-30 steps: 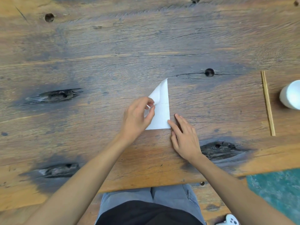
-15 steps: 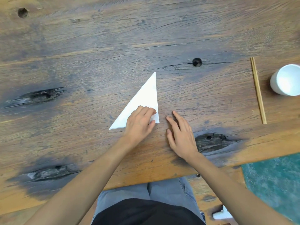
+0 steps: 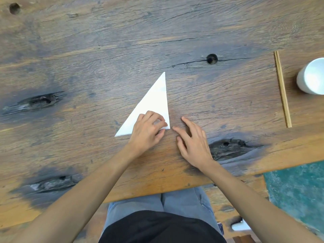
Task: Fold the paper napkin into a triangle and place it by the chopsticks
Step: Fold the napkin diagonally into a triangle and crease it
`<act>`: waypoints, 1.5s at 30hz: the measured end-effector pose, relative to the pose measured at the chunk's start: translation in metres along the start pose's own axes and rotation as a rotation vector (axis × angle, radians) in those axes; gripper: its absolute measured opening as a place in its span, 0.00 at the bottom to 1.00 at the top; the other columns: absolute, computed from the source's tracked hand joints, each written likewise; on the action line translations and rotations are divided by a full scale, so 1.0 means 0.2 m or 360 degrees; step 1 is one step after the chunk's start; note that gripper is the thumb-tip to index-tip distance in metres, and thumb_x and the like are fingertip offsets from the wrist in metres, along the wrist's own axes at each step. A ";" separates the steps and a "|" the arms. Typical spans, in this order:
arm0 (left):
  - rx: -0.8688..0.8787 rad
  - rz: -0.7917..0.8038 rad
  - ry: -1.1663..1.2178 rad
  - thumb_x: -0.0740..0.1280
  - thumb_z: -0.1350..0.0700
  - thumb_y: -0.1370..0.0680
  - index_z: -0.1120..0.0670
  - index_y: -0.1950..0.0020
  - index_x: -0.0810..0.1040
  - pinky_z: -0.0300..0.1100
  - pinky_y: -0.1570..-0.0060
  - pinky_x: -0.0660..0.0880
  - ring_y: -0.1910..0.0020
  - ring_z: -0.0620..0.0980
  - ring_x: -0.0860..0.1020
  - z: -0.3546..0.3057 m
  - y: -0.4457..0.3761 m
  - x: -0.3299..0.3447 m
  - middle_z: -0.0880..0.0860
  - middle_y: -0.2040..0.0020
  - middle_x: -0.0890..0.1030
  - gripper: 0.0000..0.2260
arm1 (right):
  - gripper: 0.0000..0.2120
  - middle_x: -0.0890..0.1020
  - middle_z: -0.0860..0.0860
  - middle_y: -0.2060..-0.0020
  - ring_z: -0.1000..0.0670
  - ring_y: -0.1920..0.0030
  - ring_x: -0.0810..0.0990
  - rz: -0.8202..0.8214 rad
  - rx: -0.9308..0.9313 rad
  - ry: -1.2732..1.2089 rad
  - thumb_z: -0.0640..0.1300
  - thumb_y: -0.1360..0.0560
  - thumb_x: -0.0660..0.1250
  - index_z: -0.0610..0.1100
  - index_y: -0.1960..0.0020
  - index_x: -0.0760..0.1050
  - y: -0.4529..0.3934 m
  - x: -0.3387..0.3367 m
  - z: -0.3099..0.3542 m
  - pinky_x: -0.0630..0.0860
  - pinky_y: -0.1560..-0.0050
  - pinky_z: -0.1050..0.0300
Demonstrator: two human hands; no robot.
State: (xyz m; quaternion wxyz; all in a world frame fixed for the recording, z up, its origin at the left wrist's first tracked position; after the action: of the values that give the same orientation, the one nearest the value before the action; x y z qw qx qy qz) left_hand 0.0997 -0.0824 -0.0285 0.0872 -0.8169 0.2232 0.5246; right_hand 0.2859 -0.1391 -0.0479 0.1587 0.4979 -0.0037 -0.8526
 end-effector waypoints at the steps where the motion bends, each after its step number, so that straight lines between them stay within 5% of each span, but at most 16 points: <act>1: 0.0007 -0.0007 0.0005 0.74 0.55 0.25 0.52 0.51 0.85 0.51 0.54 0.75 0.46 0.57 0.79 0.01 0.00 0.00 0.49 0.47 0.83 0.04 | 0.18 0.69 0.43 0.22 0.40 0.26 0.71 -0.0003 -0.0008 0.0003 0.43 0.19 0.65 0.49 0.29 0.77 0.00 0.00 0.00 0.70 0.32 0.41; 25: 0.0068 0.0044 0.0035 0.71 0.50 0.23 0.52 0.47 0.86 0.51 0.49 0.75 0.43 0.56 0.79 0.05 0.00 0.01 0.49 0.44 0.84 0.09 | 0.24 0.72 0.40 0.25 0.37 0.29 0.73 -0.0035 -0.0139 0.0283 0.41 0.22 0.67 0.53 0.28 0.77 -0.03 0.03 0.03 0.71 0.35 0.40; 28: 0.0082 0.0088 0.0047 0.64 0.50 0.18 0.54 0.34 0.80 0.53 0.38 0.73 0.31 0.56 0.75 0.06 -0.06 -0.01 0.52 0.33 0.80 0.16 | 0.24 0.72 0.40 0.25 0.38 0.29 0.72 -0.0072 -0.0157 0.0316 0.42 0.22 0.66 0.54 0.27 0.76 -0.03 0.05 0.02 0.70 0.35 0.41; 32: 0.0012 0.0310 -0.0083 0.53 0.47 0.14 0.54 0.17 0.58 0.52 0.19 0.54 0.16 0.53 0.54 0.10 -0.21 0.03 0.51 0.16 0.58 0.26 | 0.24 0.72 0.41 0.25 0.38 0.29 0.72 -0.0148 -0.0165 0.0334 0.42 0.22 0.65 0.55 0.28 0.76 -0.03 0.08 -0.01 0.69 0.35 0.42; 36: -0.0008 0.0416 -0.0191 0.48 0.44 0.14 0.54 0.15 0.47 0.55 0.18 0.45 0.15 0.52 0.46 0.19 -0.32 0.06 0.51 0.14 0.48 0.29 | 0.25 0.71 0.43 0.24 0.40 0.28 0.71 -0.0220 -0.0190 0.0350 0.43 0.22 0.64 0.57 0.27 0.75 -0.02 0.12 -0.03 0.68 0.35 0.43; 45: 0.0011 0.0340 -0.0289 0.45 0.42 0.14 0.54 0.15 0.47 0.56 0.18 0.45 0.15 0.51 0.47 0.32 -0.54 0.02 0.51 0.14 0.49 0.30 | 0.26 0.70 0.45 0.23 0.41 0.27 0.69 -0.0242 -0.0176 0.0397 0.45 0.23 0.65 0.59 0.27 0.73 -0.03 0.14 -0.04 0.67 0.35 0.43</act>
State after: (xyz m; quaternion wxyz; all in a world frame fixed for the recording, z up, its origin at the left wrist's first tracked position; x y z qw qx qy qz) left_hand 0.0983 0.0359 -0.0692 0.0534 -0.7374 0.3018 0.6019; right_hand 0.2788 -0.1407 -0.0763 0.1202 0.5893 0.1007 -0.7926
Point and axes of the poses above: each hand's wrist, its own y-axis away from the middle knuckle, its own x-axis out of the palm, z = x × y, the point moved 4 cm from there along -y, towards the middle knuckle
